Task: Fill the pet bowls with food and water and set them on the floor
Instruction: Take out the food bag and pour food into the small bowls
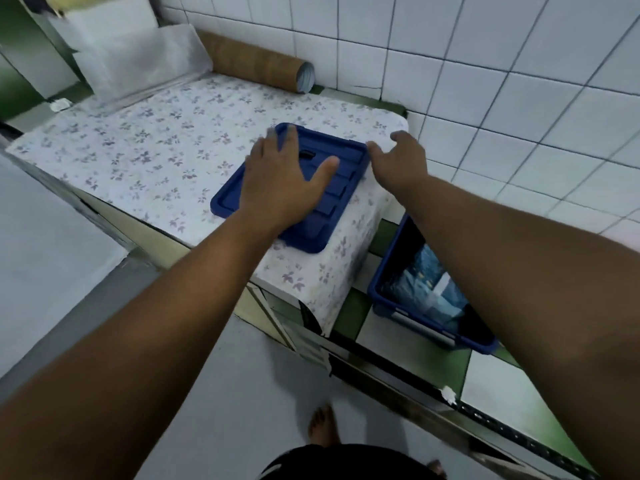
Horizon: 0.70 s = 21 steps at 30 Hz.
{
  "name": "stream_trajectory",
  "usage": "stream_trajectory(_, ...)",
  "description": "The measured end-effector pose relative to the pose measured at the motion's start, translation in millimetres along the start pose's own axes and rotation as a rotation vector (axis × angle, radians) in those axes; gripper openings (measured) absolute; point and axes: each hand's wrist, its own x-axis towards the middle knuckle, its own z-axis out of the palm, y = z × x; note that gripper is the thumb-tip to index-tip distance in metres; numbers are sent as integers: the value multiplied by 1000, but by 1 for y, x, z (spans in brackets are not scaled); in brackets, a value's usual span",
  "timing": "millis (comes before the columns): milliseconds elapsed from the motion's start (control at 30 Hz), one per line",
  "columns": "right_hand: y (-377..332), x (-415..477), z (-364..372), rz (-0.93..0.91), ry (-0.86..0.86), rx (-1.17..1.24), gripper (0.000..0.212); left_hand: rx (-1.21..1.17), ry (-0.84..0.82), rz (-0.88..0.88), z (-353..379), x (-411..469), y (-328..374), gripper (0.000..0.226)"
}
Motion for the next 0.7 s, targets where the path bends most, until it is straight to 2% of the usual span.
stream_trajectory(100, 20, -10, -32, -22, 26, -86, 47, -91, -24, 228, 27, -15, 65, 81)
stream_trajectory(167, 41, -24, -58, -12, 15, -110, 33, -152, -116, 249, 54, -26, 93, 64)
stream_trajectory(300, 92, -57, -106, 61, -56, -254, 21, -206, -286, 189, 101, -42, 116, 51)
stream_trajectory(467, 133, -90, -130, 129, -206, -463, 26, -127, -470, 110, 133, -47, 127, 61)
stream_trajectory(533, 142, -98, -133, 137, -284, -591, 27, -103, -528, 87, 142, -48, 131, 44)
stream_trajectory(600, 149, -104, -133, 154, -343, -680, 24, -202, -534, 27, 150, -50, 133, 25)
stream_trajectory(667, 155, -111, -129, 171, -368, -746, 23, -299, -527, -40, 157, -51, 131, 28)
stream_trajectory(700, 157, -114, -126, 167, -375, -774, 29, -349, -534, -86, 159, -51, 130, 28)
